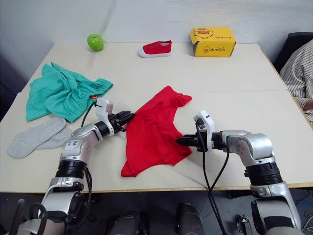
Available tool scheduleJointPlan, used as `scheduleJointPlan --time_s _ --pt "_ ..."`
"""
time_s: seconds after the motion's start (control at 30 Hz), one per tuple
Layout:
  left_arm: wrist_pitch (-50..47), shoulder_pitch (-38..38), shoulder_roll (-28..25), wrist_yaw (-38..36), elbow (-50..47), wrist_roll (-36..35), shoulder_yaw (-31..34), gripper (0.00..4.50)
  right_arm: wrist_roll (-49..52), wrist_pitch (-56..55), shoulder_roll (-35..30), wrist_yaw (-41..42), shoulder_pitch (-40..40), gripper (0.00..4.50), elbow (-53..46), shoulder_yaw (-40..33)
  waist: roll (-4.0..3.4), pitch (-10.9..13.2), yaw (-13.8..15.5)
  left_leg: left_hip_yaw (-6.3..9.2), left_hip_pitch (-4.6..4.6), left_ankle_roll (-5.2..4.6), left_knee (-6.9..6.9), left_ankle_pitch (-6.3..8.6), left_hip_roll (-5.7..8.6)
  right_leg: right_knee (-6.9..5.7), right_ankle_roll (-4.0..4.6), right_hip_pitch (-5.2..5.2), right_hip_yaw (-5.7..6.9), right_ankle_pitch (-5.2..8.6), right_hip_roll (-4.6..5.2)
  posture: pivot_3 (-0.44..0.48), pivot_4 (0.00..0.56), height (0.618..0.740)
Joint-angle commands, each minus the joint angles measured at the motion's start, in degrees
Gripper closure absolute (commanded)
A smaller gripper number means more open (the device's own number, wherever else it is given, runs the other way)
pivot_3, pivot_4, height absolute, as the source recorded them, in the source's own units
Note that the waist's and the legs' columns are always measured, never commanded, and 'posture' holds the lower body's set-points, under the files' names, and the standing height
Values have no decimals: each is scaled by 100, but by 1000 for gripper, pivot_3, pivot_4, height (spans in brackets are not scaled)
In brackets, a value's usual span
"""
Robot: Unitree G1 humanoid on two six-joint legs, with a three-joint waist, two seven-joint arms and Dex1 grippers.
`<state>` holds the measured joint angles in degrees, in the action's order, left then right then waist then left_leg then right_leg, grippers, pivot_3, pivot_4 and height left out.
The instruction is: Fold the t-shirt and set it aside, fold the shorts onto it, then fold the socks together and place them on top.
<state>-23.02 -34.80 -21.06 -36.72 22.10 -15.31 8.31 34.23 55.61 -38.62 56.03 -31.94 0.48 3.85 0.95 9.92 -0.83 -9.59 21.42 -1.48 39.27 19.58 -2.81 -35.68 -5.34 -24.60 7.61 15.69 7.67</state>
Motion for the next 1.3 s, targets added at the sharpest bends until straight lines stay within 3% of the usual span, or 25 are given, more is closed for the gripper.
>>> scheduleJointPlan --time_s 0.03,0.13,0.2,0.33,0.53,0.8,1.13,1.2,1.3 --pt "661 514 -690 -660 -630 216 -165 1424 -480 -1551 -617 755 332 1680 -147 -245 0 0 -12 -3 0 1 -3 1 0 5 0 -1 1 0 -1 0 150 740" --pt "1962 918 -1324 -1265 -666 558 -374 456 -1450 -4077 -946 1236 619 594 380 -80 0 2 -22 -12 -2 4 -8 4 3 13 0 -1 2 0 -3 0 150 740" --pt "3812 1148 -1778 -1901 -427 894 -633 9 -2056 -5909 -943 1368 620 43 1070 19 2 4 -57 -21 -8 5 -8 4 5 13 0 1 -1 0 -3 0 150 740" --pt "6254 1077 -2116 -2451 364 1256 -1063 9 -2818 -8816 -583 1387 159 43 2652 258 -14 13 -88 -37 -24 7 -8 4 -2 16 0 3 -10 0 5 0 150 740" --pt "8031 420 -1952 -2122 1546 1978 -1541 9 -4131 -11457 -180 812 -791 43 4649 878 -26 16 -104 -42 -35 5 -6 -1 -1 -9 0 5 -17 0 3 0 150 740" --pt "9121 -171 -1676 -2063 2316 2213 -2218 9 -5351 -12736 416 -289 -1710 43 5959 1561 -30 4 -133 -48 -70 -4 -3 -6 -6 -22 -2 31 -27 -1 6 0 150 740" --pt "9576 -645 -1435 -1867 2940 2468 -2737 9 -5460 -13507 502 -541 -1908 43 6264 2091 -36 1 -160 -47 -84 -5 -9 -5 -6 -19 0 47 -26 0 5 0 150 740" --pt "9562 -704 -1362 -1876 3029 2441 -2827 427 -5375 -13507 506 -560 -1869 0 6213 2142 -38 1 -152 -45 -95 -7 -10 -4 -7 -16 0 60 -23 0 4 0 150 740" --pt "9520 -779 -1269 -1961 3112 2353 -2958 1299 -5314 -13468 497 -597 -1824 672 6153 2175 -38 2 -132 -40 -113 -9 -16 -2 -8 -3 0 86 -16 0 4 0 150 740"
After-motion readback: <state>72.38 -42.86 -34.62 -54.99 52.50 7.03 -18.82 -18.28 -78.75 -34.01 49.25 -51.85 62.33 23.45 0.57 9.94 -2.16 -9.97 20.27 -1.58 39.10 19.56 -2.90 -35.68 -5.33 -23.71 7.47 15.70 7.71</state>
